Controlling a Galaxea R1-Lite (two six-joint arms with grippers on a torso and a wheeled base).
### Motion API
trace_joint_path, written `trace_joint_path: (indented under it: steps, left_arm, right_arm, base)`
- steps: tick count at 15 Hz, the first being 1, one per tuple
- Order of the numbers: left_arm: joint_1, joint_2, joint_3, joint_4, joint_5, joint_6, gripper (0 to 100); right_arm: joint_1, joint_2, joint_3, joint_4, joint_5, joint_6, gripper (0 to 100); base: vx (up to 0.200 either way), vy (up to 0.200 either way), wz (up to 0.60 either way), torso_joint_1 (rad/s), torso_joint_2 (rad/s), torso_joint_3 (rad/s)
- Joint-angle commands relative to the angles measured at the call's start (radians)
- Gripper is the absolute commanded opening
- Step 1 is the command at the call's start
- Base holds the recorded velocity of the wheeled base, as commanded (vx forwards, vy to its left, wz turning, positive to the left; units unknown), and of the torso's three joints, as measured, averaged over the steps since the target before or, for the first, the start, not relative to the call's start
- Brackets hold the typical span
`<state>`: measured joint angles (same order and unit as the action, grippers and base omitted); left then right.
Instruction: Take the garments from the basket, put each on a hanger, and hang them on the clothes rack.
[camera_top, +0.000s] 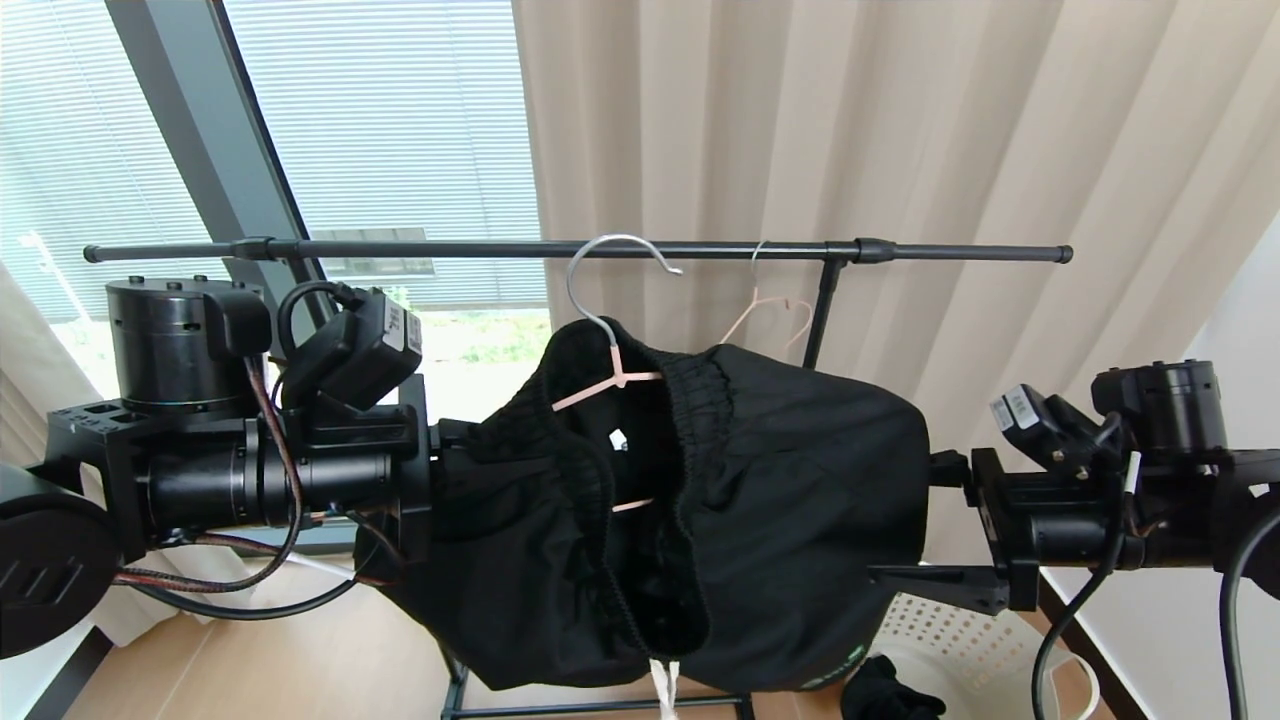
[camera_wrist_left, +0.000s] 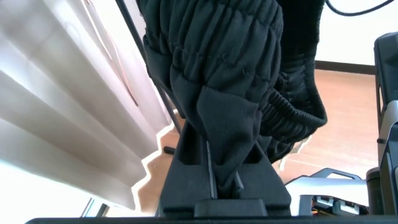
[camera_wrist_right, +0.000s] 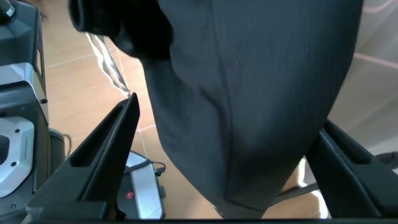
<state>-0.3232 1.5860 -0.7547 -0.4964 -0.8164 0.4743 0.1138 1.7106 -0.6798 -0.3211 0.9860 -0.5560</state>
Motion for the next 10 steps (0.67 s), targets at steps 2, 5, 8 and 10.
trace_joint_path:
  steps: [2, 5, 8, 10]
  left_arm:
    - [0.000, -0.017, 0.008, -0.001, 0.000, 0.001, 0]
    - [0.001, -0.031, 0.008, -0.001, 0.000, -0.002, 0]
    - [0.006, -0.038, 0.008, 0.001, 0.000, -0.008, 0]
    - [0.006, -0.061, 0.014, 0.001, 0.000, -0.042, 0]
  right_arm:
    - [-0.011, 0.096, -0.007, -0.003, -0.007, -0.001, 100]
    - [-0.014, 0.122, -0.004, -0.082, -0.024, 0.005, 0]
    - [-0.051, 0.112, -0.001, -0.085, -0.052, 0.001, 0]
    - [-0.079, 0.099, 0.013, -0.085, -0.052, -0.001, 0]
  base:
    - [0.000, 0.000, 0.00, 0.000, 0.00, 0.000]
    - [0.000, 0.000, 0.00, 0.000, 0.00, 0.000]
    - [0.000, 0.000, 0.00, 0.000, 0.00, 0.000]
    - [0.000, 0.000, 0.00, 0.000, 0.00, 0.000]
